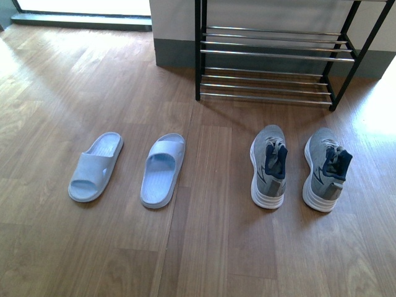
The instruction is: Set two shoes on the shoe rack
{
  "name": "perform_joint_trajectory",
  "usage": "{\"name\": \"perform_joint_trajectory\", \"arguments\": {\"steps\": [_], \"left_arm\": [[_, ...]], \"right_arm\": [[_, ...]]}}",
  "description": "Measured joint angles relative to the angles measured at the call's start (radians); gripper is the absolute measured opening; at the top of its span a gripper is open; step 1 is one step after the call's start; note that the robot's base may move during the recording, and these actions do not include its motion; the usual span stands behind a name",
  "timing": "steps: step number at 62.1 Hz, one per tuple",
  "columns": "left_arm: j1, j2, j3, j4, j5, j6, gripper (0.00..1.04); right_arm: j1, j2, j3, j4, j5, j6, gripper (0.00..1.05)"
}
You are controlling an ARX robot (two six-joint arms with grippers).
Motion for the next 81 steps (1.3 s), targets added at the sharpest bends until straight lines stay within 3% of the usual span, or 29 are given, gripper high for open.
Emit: {"name": "perform_joint_trajectory", "arguments": {"steps": [42,45,47,50,63,69,81], "left_arm": [[0.0,0.0,0.0,0.0,0.0,0.0,0.95],[0.0,0.0,0.0,0.0,0.0,0.0,0.95],[0.0,0.0,0.0,0.0,0.0,0.0,0.95],[0.0,0.0,0.0,0.0,0.0,0.0,0.95],[0.0,0.0,0.0,0.0,0.0,0.0,0.95],[0.0,0.0,0.0,0.0,0.0,0.0,0.95],[0.0,0.0,0.0,0.0,0.0,0.0,0.95]], "right_arm": [[0.0,0.0,0.0,0.0,0.0,0.0,0.96],[-0.016,0.027,0.009,-0.017,-0.072,0.031,0.96],[-0.037,0.131,0.014,0.032,-0.149,0.078,0.96],[-0.048,0.299,0.025,0.138,-0.179,0.101,0.96],[-0.102,1.242,0.202,0.688,-0.142,0.117,0.96],[-0.119,1.614,0.311,0.773,-0.118,0.117,0.96],[-0.137,2.098,0.521,0.763,-0.061,0.105,0.96]]}}
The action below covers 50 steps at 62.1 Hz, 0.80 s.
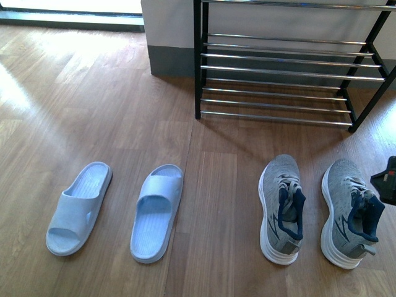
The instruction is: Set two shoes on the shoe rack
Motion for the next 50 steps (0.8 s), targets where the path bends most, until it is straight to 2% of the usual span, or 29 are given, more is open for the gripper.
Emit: {"name": "perform_joint_trajectory", "arguments": {"steps": [10,25,50], "left_arm": [[0.0,0.0,0.0,0.0,0.0,0.0,0.95],[0.0,0.0,0.0,0.0,0.0,0.0,0.95],[0.0,0.0,0.0,0.0,0.0,0.0,0.95]], "right_arm": [[-0.024,0.22,0.173,-0.04,0.029,-0.035,0.96],[-0.057,0.401,0.354,-0.097,0.053,-0.084,0.96],[-0.099,0.506,0.426,-0.15,0.032,-0.177,0.96]]}}
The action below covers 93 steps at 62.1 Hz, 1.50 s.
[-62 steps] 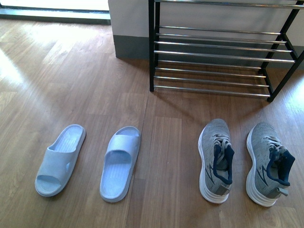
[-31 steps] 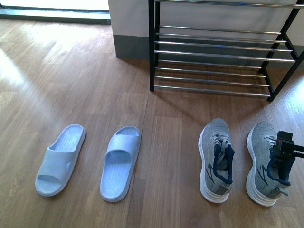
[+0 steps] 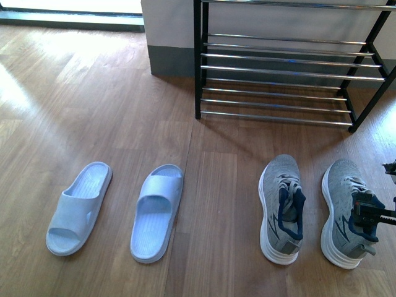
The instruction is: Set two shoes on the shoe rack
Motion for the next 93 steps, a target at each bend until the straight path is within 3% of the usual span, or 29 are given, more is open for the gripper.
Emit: {"name": "perform_joint_trajectory", "arguments": {"steps": [9,29,49,68,93], "left_arm": [[0.0,0.0,0.0,0.0,0.0,0.0,0.95],[0.0,0.0,0.0,0.0,0.0,0.0,0.95],[0.0,0.0,0.0,0.0,0.0,0.0,0.95],[0.0,0.0,0.0,0.0,0.0,0.0,0.95],[0.0,0.0,0.0,0.0,0.0,0.0,0.95]], "right_arm": [[-0.02,0.017,0.025,-0.018,-0.002,-0.011,0.96],[-0.046,-0.094,-0.065,-0.024,-0.111,-0.056,0.96],[-0.078,-0.021,-0.013,-0.032,-0.071,-0.101,0.96],[-0.056,0.11,0.112,-0.057,-0.053,-0.085,0.95],[-0.02,0.145,0.134,-0.042,-0.084,-0.055,0.35]]}}
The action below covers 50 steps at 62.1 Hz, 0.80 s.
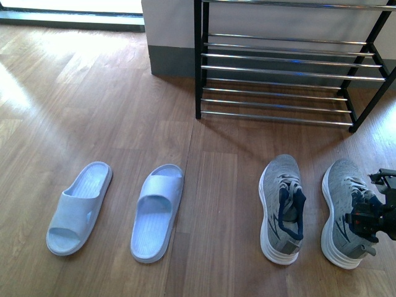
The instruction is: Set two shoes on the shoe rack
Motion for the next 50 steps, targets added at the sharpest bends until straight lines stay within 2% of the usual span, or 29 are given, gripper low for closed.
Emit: {"name": "perform_joint_trajectory", "arguments": {"steps": [14,28,37,41,50], "left_arm": [[0.0,0.0,0.0,0.0,0.0,0.0,0.95],[0.0,0.0,0.0,0.0,0.0,0.0,0.95],[0.0,0.0,0.0,0.0,0.0,0.0,0.95],[0.0,0.0,0.0,0.0,0.0,0.0,0.95],[0.0,0.0,0.0,0.0,0.0,0.0,0.95]], "right_arm": [[0.008,-0.064,-0.089,0.051,-0.04,0.027,0.01],[0.04,-0.268,-0.297,0.153,-0.111,0.068,0.01],[0.022,-0.497,-0.45,0.152,-0.165,0.088,0.01],[-0.009,-0.723,-0.558,0.079,-0.234,0.104,0.01],[-0.078,-1.118,-0.665,-0.126,-0.331,0.134,0.01]]}}
